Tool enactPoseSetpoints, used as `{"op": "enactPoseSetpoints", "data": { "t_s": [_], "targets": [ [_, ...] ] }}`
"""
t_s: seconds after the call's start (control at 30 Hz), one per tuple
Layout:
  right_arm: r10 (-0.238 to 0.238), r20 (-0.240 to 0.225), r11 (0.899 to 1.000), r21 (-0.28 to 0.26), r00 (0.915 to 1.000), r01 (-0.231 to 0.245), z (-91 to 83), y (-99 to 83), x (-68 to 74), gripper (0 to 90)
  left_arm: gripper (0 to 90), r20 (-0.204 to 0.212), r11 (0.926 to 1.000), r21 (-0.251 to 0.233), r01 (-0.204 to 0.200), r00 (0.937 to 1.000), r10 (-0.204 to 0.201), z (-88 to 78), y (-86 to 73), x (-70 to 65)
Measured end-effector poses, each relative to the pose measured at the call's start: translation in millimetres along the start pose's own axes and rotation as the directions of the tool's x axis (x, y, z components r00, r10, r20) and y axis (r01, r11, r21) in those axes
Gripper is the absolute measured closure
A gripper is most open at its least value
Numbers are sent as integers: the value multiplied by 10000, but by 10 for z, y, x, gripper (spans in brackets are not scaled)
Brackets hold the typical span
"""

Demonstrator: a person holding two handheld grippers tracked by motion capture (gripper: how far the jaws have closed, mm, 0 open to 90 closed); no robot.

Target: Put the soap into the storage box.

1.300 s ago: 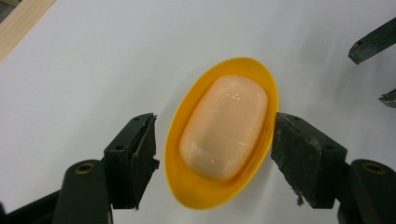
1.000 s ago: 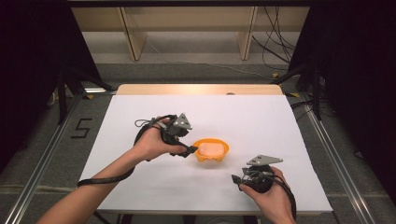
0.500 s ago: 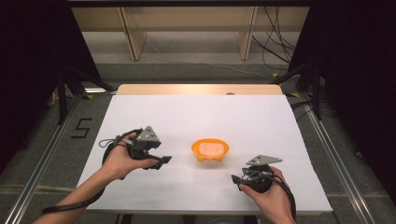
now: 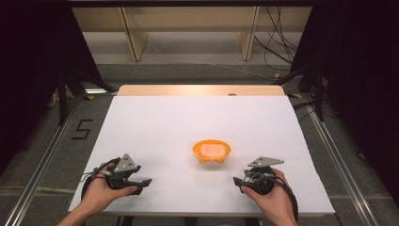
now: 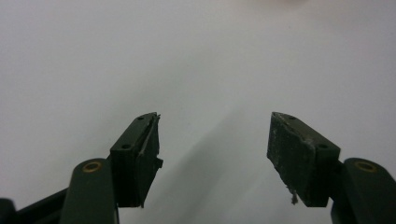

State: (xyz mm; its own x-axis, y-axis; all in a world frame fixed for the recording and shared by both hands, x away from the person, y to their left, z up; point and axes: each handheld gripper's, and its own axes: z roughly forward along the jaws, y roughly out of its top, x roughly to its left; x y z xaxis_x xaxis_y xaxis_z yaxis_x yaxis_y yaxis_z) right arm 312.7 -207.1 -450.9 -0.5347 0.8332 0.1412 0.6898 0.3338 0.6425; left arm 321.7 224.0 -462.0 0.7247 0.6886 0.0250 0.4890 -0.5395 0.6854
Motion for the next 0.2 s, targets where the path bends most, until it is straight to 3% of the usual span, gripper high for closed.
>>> {"op": "enactPoseSetpoints", "data": {
  "t_s": [0.07, 0.17, 0.2],
  "targets": [
    [-124, 18, 9999, -69, 9999, 124, 4, -2, -11, 478, 340, -25, 9996, -45, 276, 9996, -276, -21, -38, -13],
    [43, 33, 9996, -270, 10000, -42, 19, -12, -11, 476, 341, -33, 9999, -99, 142, 9999, -142, -68, -71, -17],
    [59, 49, 9997, -241, 10000, -58, 17, -11, -18, 476, 341, -32, 9994, -129, 331, 9994, -331, -72, -81, -30]
  ]
}}
